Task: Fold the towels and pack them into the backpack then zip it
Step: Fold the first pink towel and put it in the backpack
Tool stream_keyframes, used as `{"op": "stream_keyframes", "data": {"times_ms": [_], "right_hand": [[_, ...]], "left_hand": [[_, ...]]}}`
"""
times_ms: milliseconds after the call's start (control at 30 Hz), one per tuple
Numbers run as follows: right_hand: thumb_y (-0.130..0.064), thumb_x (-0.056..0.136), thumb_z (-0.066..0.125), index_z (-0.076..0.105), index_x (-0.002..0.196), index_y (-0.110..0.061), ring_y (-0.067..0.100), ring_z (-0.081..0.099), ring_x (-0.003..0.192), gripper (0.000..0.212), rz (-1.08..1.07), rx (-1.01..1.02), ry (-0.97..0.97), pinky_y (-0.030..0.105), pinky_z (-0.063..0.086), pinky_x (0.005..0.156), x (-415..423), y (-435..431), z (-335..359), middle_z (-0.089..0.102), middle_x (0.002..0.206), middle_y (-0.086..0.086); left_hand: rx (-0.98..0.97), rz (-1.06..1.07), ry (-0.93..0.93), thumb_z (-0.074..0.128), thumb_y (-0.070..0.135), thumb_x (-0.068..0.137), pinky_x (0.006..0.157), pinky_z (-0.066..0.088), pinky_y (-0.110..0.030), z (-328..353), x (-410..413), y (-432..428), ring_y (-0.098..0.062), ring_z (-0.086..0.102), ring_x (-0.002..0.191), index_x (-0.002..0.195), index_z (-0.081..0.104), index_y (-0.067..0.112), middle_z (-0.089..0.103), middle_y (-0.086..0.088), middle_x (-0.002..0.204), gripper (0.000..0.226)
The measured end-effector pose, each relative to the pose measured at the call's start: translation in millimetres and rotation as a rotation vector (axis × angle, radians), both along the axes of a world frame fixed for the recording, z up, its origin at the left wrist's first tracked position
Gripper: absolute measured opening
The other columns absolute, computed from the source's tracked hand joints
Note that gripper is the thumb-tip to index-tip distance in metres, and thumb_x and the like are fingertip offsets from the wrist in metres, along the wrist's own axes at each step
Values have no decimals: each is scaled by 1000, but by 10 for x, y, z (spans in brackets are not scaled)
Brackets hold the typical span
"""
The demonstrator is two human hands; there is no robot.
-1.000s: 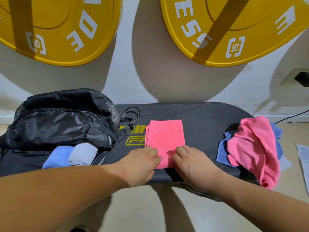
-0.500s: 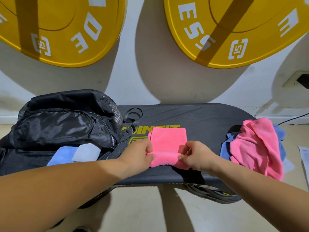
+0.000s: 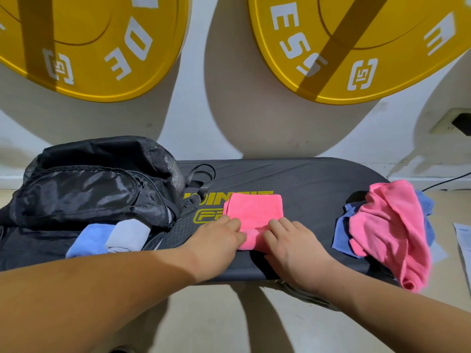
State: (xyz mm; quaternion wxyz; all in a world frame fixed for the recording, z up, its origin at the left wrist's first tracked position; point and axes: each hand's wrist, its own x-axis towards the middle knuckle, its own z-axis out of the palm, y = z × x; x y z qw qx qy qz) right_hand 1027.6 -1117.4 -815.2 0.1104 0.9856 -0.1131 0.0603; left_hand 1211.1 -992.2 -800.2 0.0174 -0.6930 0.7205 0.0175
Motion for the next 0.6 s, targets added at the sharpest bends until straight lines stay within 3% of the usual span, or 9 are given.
{"op": "stream_keyframes", "data": {"times_ms": [67, 167, 233, 300, 367, 433, 500, 600], "right_hand": [[-24, 67, 73, 60, 86, -17, 27, 52, 69, 24, -64, 67, 25, 38, 41, 55, -19, -96, -25, 55, 83, 4], [-33, 79, 63, 58, 100, -23, 26, 60, 85, 23, -158, 361, 53, 36, 47, 65, -44, -186, 75, 62, 94, -2], [-35, 83, 62, 57, 106, -26, 22, 62, 92, 25, -280, 668, 45, 33, 48, 72, -2, -224, 236, 64, 100, -12], [-33, 83, 70, 58, 99, -23, 17, 61, 86, 23, -425, 937, 64, 26, 45, 69, 65, -251, 350, 62, 93, -14], [-31, 79, 76, 63, 89, -20, 13, 59, 77, 20, -534, 1079, 90, 24, 48, 67, 105, -260, 382, 64, 86, -8], [-27, 79, 75, 68, 86, -18, 13, 61, 74, 13, -613, 1143, 98, 24, 50, 68, 123, -260, 355, 67, 84, -4], [-22, 84, 71, 68, 82, -18, 10, 58, 62, 5, -679, 1206, 59, 18, 46, 55, 125, -257, 308, 65, 75, -4], [-24, 87, 71, 64, 86, -19, 9, 56, 61, 9, -749, 1250, -94, 19, 43, 53, 130, -269, 248, 64, 76, -5]], "left_hand": [[23, 91, 127, 46, 19, 97, 87, 49, -42, -11, 34, -3, -27, 48, 111, 123, 60, 21, 55, -4, 114, 30], [63, 232, 388, 51, 21, 96, 101, 44, -35, -59, 133, -27, -27, 54, 117, 129, 62, 20, 63, -5, 122, 36], [108, 349, 580, 53, 23, 94, 96, 47, -30, -57, 187, -23, -23, 60, 110, 120, 66, 23, 69, -1, 117, 29], [164, 429, 732, 56, 20, 95, 82, 48, -26, -50, 219, -9, -14, 61, 90, 102, 67, 27, 67, 5, 98, 15], [143, 456, 779, 60, 18, 95, 71, 45, -25, -73, 218, -1, -8, 54, 74, 90, 63, 28, 60, 11, 83, 11], [84, 457, 729, 61, 20, 94, 71, 45, -28, -88, 199, 2, -14, 53, 75, 88, 60, 26, 55, 11, 81, 9], [-14, 380, 548, 59, 21, 93, 82, 48, -35, -51, 176, 8, -21, 54, 90, 95, 59, 24, 55, 5, 93, 3], [-156, 5, 189, 62, 13, 86, 79, 50, -38, 36, 148, 4, -24, 54, 94, 102, 63, 24, 58, 2, 103, 19]]}}
